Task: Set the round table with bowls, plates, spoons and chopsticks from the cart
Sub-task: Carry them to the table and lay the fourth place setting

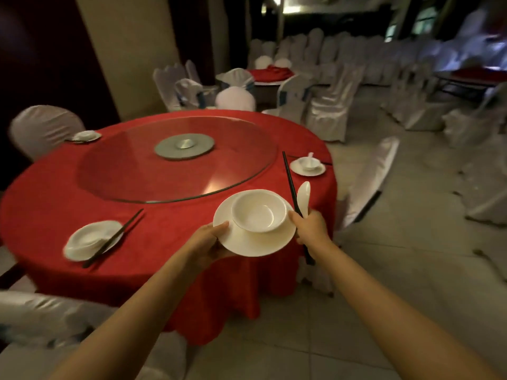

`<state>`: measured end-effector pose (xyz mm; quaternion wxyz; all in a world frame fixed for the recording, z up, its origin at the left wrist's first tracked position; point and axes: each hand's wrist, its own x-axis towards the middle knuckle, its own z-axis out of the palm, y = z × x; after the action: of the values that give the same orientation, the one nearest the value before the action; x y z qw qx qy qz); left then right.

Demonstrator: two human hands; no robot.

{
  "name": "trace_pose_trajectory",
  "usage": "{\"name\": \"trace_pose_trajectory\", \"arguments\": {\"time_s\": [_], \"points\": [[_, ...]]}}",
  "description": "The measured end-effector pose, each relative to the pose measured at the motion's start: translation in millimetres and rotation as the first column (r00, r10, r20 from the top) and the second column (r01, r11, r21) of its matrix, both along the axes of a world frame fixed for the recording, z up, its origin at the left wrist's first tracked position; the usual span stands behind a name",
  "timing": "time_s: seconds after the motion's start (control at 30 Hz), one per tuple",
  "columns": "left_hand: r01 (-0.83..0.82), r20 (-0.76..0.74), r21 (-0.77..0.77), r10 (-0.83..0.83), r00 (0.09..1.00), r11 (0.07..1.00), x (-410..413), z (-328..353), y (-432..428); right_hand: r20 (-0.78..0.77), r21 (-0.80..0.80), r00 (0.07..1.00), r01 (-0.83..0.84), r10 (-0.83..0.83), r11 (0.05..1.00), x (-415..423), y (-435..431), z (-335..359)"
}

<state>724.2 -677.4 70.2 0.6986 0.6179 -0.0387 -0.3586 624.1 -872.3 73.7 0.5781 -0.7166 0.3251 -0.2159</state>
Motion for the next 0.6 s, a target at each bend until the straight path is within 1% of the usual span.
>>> {"name": "trace_pose_trajectory", "arguments": {"time_s": [0.1, 0.23, 0.47, 0.6], "points": [[0.115, 0.011, 0.014, -0.115, 0.993, 0.993, 20, 2, -63, -0.004, 0.010, 0.994, 0.107, -0.107, 0.994, -2, -51, 2], [0.268, 0.035, 0.025, -0.269, 0.963, 0.963, 35, 10, -148, 0.027, 0.026, 0.970, 0.239, -0.240, 0.971, -13, -115, 6], [0.450, 0.019, 0.017, -0.450, 0.893, 0.893, 28, 9, -296, 0.025, 0.019, 0.917, 0.397, -0.398, 0.917, -47, -235, 5], [0.498, -0.002, 0.009, -0.498, 0.867, 0.867, 16, 5, -387, 0.009, 0.028, 0.891, 0.454, -0.455, 0.890, -64, -316, 2]]}}
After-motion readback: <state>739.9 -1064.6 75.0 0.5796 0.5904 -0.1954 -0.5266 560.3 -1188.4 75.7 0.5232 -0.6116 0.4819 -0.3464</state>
